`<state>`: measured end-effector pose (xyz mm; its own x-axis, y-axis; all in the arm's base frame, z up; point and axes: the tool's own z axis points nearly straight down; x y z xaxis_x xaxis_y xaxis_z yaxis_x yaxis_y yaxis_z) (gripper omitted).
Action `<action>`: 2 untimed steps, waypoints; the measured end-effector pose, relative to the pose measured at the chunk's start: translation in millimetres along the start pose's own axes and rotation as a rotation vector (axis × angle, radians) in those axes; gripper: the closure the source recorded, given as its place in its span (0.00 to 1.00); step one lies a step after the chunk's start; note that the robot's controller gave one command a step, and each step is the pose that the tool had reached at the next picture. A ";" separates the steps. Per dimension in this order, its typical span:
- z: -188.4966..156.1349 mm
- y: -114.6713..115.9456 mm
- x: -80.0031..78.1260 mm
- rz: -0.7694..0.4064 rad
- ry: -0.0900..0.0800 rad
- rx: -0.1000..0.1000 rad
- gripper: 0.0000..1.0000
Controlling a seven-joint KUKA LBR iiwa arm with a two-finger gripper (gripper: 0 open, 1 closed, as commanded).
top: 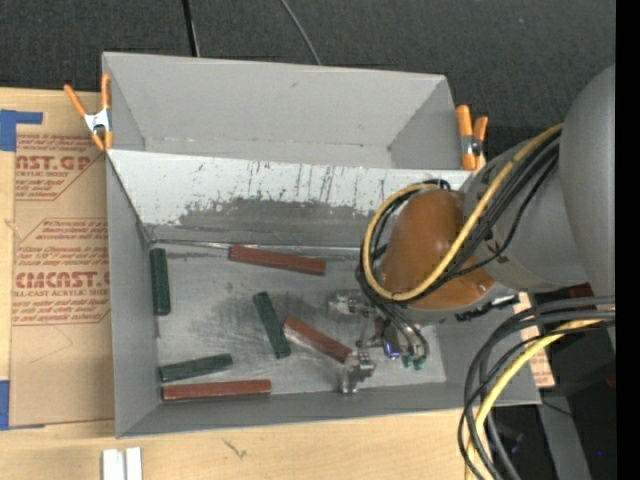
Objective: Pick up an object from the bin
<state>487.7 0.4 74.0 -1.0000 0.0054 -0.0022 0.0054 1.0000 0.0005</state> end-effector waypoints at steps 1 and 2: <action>-2.6 -0.8 -2.8 0.000 0.002 0.000 0.00; -0.8 0.3 1.0 0.000 0.009 0.000 1.00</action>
Offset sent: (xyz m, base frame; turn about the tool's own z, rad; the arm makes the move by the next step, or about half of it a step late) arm 0.0000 0.0000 0.0000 0.0000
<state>486.8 0.6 74.8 -1.0000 0.0050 0.0066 0.0050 1.0000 0.0003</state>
